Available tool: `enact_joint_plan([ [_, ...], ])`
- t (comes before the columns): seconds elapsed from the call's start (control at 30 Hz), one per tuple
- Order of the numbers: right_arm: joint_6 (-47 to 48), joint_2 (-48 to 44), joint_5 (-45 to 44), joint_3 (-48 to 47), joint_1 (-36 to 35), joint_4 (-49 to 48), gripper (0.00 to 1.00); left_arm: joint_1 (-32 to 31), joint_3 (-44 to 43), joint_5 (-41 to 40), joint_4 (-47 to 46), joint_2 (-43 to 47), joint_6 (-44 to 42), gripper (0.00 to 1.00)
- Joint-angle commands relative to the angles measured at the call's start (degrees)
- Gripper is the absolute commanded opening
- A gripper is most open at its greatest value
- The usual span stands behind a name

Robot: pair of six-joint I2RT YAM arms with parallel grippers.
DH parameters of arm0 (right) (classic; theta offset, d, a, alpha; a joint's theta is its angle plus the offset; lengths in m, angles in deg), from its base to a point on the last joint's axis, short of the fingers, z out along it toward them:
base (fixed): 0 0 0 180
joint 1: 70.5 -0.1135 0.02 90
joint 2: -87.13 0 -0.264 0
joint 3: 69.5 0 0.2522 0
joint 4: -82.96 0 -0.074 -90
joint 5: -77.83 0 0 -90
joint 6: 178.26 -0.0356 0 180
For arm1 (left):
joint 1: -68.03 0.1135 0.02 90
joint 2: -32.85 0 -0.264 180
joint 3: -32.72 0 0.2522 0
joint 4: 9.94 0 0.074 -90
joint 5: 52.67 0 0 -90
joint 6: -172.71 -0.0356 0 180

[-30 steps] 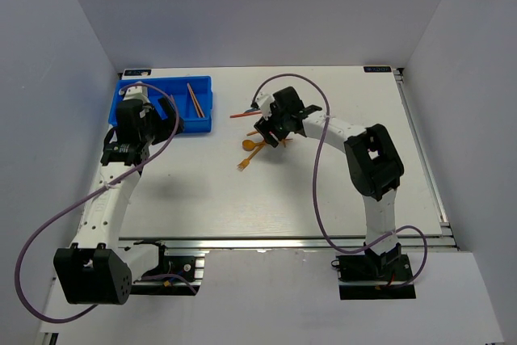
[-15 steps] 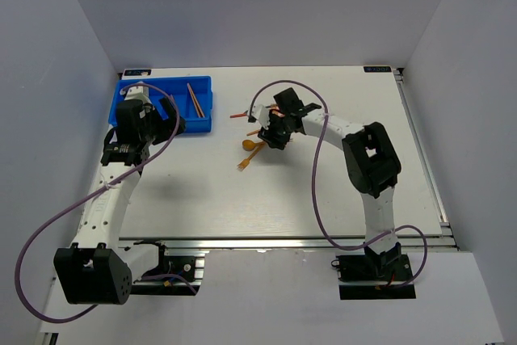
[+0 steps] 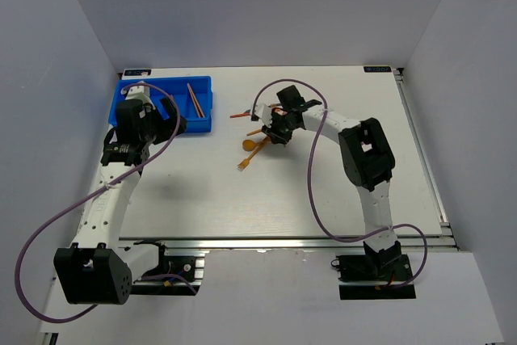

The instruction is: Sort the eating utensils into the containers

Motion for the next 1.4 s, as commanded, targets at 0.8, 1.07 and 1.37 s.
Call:
enact_joint_plan([
  [0.8, -35.80, -21.18, 4.75, 5.46, -2.06, -7.63, 0.00, -7.27, 7.23, 14.90, -21.66, 3.65, 15.57, 0.98],
  [1.07, -61.15, -33.92, -8.08, 17.68, -10.94, -12.82, 0.00, -22.22, 7.43, 6.20, -33.48, -3.11, 20.26, 0.97],
  [1.37, -64.59, -37.89, -10.19, 18.92, -15.33, -14.58, 0.00, -24.07, 7.77, 1.97, -31.87, -8.66, 22.71, 0.75],
])
